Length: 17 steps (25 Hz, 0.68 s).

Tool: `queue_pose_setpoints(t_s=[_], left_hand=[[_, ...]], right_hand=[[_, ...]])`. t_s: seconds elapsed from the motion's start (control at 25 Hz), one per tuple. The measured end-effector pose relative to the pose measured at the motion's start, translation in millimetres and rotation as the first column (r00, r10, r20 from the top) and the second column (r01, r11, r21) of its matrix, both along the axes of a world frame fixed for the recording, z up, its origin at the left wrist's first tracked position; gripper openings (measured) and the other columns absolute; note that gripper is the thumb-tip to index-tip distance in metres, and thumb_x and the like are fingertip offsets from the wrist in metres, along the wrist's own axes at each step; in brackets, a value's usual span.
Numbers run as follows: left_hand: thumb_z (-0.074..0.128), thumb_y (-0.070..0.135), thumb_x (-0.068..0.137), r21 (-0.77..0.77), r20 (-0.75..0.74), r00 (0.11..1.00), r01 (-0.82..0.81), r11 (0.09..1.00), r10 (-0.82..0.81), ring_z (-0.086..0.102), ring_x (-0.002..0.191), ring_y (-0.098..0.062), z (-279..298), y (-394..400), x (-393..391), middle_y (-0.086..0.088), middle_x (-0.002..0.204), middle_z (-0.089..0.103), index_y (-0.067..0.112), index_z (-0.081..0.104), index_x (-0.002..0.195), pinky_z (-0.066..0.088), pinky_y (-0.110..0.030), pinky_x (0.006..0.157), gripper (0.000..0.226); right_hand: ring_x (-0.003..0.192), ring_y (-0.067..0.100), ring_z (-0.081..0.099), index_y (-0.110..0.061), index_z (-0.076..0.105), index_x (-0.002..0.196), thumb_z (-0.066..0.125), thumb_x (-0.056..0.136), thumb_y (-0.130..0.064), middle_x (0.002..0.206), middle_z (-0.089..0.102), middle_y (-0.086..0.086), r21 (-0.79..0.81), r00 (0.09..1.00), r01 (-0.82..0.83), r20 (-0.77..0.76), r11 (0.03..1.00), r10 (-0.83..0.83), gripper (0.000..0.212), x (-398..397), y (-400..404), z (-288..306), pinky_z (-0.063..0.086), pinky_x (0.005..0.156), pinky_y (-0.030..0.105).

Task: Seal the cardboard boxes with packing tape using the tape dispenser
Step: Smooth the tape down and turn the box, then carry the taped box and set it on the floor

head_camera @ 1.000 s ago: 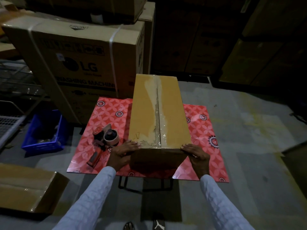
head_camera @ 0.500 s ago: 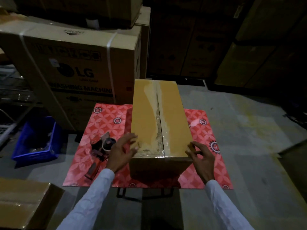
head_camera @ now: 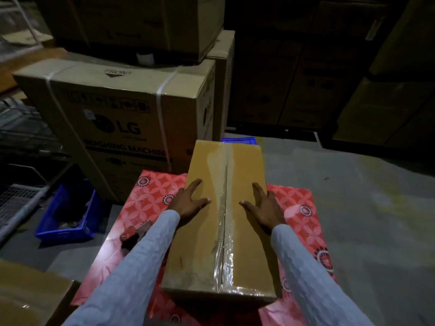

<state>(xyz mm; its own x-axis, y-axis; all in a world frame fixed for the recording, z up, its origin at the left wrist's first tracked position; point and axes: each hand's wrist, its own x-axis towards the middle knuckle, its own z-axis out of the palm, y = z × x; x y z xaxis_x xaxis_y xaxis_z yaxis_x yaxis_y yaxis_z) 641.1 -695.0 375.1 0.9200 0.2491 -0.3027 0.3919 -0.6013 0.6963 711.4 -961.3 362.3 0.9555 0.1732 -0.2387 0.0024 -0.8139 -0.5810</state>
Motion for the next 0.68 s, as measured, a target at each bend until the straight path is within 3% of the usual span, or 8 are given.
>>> queue_pose_setpoints(t_s=[0.2, 0.44, 0.68], left_hand=[[0.065, 0.077, 0.074, 0.099, -0.045, 0.998, -0.041, 0.994, 0.046, 0.050, 0.129, -0.044, 2.5, -5.9, 26.4, -0.013, 0.153, 0.034, 0.069, 0.020, 0.147, 0.048, -0.050, 0.104, 0.086], [0.064, 0.085, 0.064, 0.064, -0.002, 0.997, -0.083, 0.995, 0.083, 0.050, 0.130, -0.044, -3.4, -5.2, 28.1, -0.013, 0.152, 0.037, 0.075, 0.021, 0.141, 0.049, -0.058, 0.104, 0.089], [0.072, 0.081, 0.062, -0.009, 0.095, 0.978, -0.185, 0.983, 0.185, 0.053, 0.129, -0.035, 28.8, 8.1, 17.3, -0.007, 0.149, 0.048, 0.061, 0.033, 0.147, 0.048, -0.052, 0.107, 0.096]], right_hand=[[0.135, 0.052, 0.041, -0.051, 0.006, 0.156, 0.056, 0.070, -0.093, 0.155, 0.025, 0.019, -0.163, 0.997, -0.082, -0.022, 0.983, 0.080, 0.108, 16.7, 9.7, 11.7, 0.042, 0.104, 0.061], [0.138, 0.051, 0.035, -0.049, 0.009, 0.158, 0.062, 0.068, -0.090, 0.153, 0.025, 0.020, -0.089, 0.997, -0.071, -0.006, 0.993, 0.071, 0.112, 17.7, 12.1, 14.4, 0.039, 0.107, 0.062], [0.139, 0.052, 0.036, -0.049, 0.016, 0.157, 0.058, 0.065, -0.095, 0.153, 0.027, 0.022, -0.068, 0.983, -0.156, 0.082, 0.985, 0.161, 0.111, 25.8, 21.1, 54.4, 0.041, 0.111, 0.061]])
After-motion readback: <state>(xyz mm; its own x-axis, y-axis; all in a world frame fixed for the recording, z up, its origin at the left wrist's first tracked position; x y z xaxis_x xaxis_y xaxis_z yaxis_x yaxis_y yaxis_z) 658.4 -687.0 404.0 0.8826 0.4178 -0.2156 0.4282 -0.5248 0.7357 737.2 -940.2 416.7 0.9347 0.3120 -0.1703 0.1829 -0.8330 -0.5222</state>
